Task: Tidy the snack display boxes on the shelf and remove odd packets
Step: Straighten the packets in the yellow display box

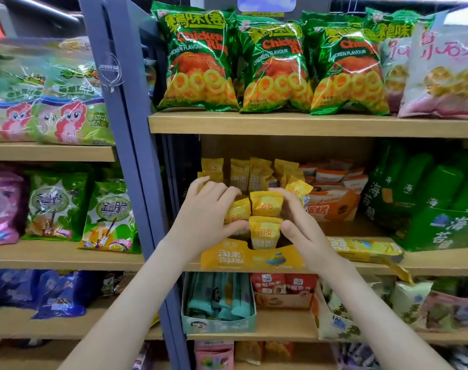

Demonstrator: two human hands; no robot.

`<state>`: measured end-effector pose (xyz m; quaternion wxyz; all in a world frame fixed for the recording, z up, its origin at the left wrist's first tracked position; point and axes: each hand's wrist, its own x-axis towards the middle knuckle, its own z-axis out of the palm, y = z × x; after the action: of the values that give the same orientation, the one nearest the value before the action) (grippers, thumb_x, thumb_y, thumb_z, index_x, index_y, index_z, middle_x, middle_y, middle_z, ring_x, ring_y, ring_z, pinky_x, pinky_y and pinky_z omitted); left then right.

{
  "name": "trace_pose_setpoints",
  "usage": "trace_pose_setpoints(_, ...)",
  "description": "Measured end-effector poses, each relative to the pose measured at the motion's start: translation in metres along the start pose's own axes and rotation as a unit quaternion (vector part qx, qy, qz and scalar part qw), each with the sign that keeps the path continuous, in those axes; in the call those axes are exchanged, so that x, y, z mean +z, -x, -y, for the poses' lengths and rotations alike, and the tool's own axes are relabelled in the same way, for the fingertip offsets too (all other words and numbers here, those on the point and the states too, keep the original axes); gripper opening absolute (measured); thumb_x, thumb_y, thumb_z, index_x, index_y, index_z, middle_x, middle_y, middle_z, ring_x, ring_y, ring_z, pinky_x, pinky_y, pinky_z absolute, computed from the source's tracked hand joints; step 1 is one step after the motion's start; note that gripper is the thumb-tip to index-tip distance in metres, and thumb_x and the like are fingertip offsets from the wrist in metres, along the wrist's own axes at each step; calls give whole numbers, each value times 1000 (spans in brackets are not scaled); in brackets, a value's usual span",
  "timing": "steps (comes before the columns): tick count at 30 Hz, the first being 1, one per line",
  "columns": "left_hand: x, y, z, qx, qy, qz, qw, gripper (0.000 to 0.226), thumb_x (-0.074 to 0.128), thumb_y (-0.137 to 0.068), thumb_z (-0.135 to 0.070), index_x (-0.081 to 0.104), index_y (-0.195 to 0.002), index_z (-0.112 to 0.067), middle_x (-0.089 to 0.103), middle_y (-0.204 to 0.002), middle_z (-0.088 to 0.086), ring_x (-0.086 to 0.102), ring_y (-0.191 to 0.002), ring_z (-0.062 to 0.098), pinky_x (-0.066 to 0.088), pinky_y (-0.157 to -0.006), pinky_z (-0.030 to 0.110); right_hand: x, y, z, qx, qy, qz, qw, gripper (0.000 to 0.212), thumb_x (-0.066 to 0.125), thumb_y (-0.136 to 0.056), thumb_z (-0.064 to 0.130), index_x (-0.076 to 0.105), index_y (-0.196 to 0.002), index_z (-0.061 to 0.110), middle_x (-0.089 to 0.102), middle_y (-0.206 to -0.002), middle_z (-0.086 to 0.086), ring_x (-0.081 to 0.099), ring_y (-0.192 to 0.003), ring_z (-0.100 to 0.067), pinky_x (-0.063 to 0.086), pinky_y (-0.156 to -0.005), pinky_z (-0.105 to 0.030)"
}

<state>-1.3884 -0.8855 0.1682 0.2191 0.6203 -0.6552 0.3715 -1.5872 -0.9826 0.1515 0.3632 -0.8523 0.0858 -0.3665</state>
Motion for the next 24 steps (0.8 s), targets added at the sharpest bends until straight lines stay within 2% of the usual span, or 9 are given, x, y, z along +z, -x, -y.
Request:
trace_pose_setpoints(1,0,0,-2,-8,0,-6,1000,59,44,-81,-63,66,-102,-13,65,-90,0,62,-88,23,27,-105,40,-1,0,-1,-3,-10,4,1000,75,40,-87,73,25,-148,32,46,-142,5,47,-131,-17,43,-104,-42)
trace_pose_setpoints(3,2,0,-5,-20,-1,-16,1000,58,45,-82,-63,66,-100,-12,64,-89,0,62,-88,23,29,-105,40,0,0,-2,2,6,17,1000,82,50,-83,72,13,-149,41,35,-150,10,37,-138,-11,36,-110,-30)
trace_pose_setpoints(6,4,4,-4,-33,-18,-21,999,58,47,-83,-62,66,-102,-11,65,-91,1,63,-91,24,30,-108,45,2,-5,-4,3,80,26,996,85,68,-84,48,5,-140,61,26,-148,24,31,-136,4,31,-105,-11)
trace_pose_setpoints(9,2,10,-2,-40,-45,-27,998,60,47,-86,-65,68,-100,-10,67,-93,3,64,-94,24,27,-109,48,1,-11,-6,18,87,19,996,80,71,-84,41,13,-130,69,34,-144,20,36,-133,2,40,-105,-23)
trace_pose_setpoints(12,-2,17,1,-38,-56,-25,997,63,41,-91,-66,68,-101,-11,67,-96,3,63,-98,23,20,-111,46,0,-16,-7,26,85,-2,996,74,70,-80,45,17,-128,63,38,-139,15,38,-131,-1,39,-104,-26)
trace_pose_setpoints(14,-5,20,3,-32,-37,-23,999,58,40,-93,-62,68,-103,-12,65,-98,1,61,-102,22,18,-111,46,-2,-20,-7,27,86,-27,996,74,68,-77,50,15,-128,61,39,-132,13,39,-126,1,38,-99,-16)
trace_pose_setpoints(17,-10,21,4,-8,2,-5,1000,49,44,-89,-53,66,-107,-14,64,-105,-2,58,-111,21,13,-113,45,-6,-26,-10,40,83,-25,995,79,73,-79,43,14,-130,58,35,-129,16,35,-120,11,35,-90,-2)
trace_pose_setpoints(21,-11,20,5,2,8,2,1000,47,47,-88,-52,65,-108,-13,66,-111,-2,56,-119,20,11,-114,44,-10,-31,-9,65,109,29,992,66,74,-79,41,34,-132,34,44,-124,9,41,-108,12,34,-84,0)
trace_pose_setpoints(24,-8,13,7,-7,-27,10,1000,54,46,-87,-59,67,-101,-12,69,-104,-1,60,-114,19,12,-113,45,-11,-29,1,66,75,29,995,57,75,-76,41,38,-119,48,52,-119,25,48,-107,16,39,-83,-3)
